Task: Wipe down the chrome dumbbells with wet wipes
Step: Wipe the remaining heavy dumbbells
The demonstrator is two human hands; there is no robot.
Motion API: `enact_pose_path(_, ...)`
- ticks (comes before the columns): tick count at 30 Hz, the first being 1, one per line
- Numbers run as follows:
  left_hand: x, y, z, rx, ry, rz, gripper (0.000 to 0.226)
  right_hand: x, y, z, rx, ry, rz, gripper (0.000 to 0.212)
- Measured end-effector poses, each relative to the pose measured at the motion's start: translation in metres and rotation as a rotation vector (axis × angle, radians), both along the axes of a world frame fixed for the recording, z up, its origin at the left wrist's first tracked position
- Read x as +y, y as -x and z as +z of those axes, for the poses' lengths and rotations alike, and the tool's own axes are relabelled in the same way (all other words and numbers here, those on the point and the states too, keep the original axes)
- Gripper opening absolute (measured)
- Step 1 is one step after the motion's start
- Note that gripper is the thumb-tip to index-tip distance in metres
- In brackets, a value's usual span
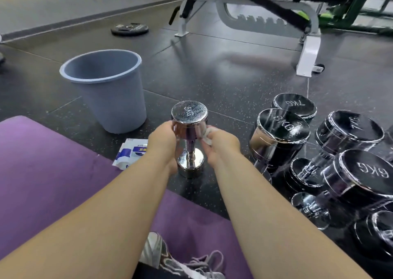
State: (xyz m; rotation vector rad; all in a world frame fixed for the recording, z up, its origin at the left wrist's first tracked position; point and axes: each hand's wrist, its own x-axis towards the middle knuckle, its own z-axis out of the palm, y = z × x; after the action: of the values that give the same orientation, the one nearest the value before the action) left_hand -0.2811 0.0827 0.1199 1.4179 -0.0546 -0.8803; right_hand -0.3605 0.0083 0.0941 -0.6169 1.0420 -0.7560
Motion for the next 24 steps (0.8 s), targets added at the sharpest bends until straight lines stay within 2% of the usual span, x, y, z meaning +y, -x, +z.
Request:
enact_pose_path(2, -0.006, -0.003, -0.002, 0.024, 0.05, -0.071, 0.02, -0.01, -0.017, 0.004, -0.08, -0.07, -0.038, 0.025)
enact_pose_path(5, -0.014, -0.011, -0.006, -0.002, 0.073, -0.085, 0.035, -0.02, -0.03, 0.004, -0.18, -0.108, -0.088, 0.023)
enact_pose_path(7, -0.017, -0.015, -0.006, -0.014, 0.067, -0.089, 0.032, -0.018, -0.028, 0.006, -0.273, -0.103, -0.035, 0.029)
enact_pose_path(9, -0.016, -0.017, -0.006, -0.028, 0.046, -0.107, 0.026, -0.007, -0.018, 0.012, -0.31, -0.113, -0.012, 0.027)
enact_pose_path(12, -0.016, -0.019, -0.01, -0.045, 0.048, -0.126, 0.03, 0.015, 0.001, 0.01, -0.26, -0.132, -0.058, 0.018)
enact_pose_path(15, -0.014, -0.014, -0.012, -0.014, 0.047, -0.145, 0.037, 0.034, 0.007, -0.002, -0.235, -0.117, -0.073, 0.02)
enact_pose_path(18, -0.003, -0.01, -0.008, 0.022, 0.033, -0.261, 0.03, 0.037, -0.001, -0.006, -0.248, -0.024, -0.002, 0.019)
enact_pose_path(20, 0.006, -0.01, -0.004, 0.021, 0.005, -0.315, 0.02, 0.037, -0.005, -0.005, -0.152, -0.002, 0.034, 0.013)
enact_pose_path(22, 0.014, -0.011, -0.002, 0.007, -0.034, -0.341, 0.027, 0.039, -0.007, -0.004, -0.016, 0.001, 0.082, 0.006)
enact_pose_path(24, 0.016, -0.01, -0.002, 0.023, -0.042, -0.308, 0.032, 0.045, -0.008, 0.0, -0.025, -0.032, 0.111, 0.008)
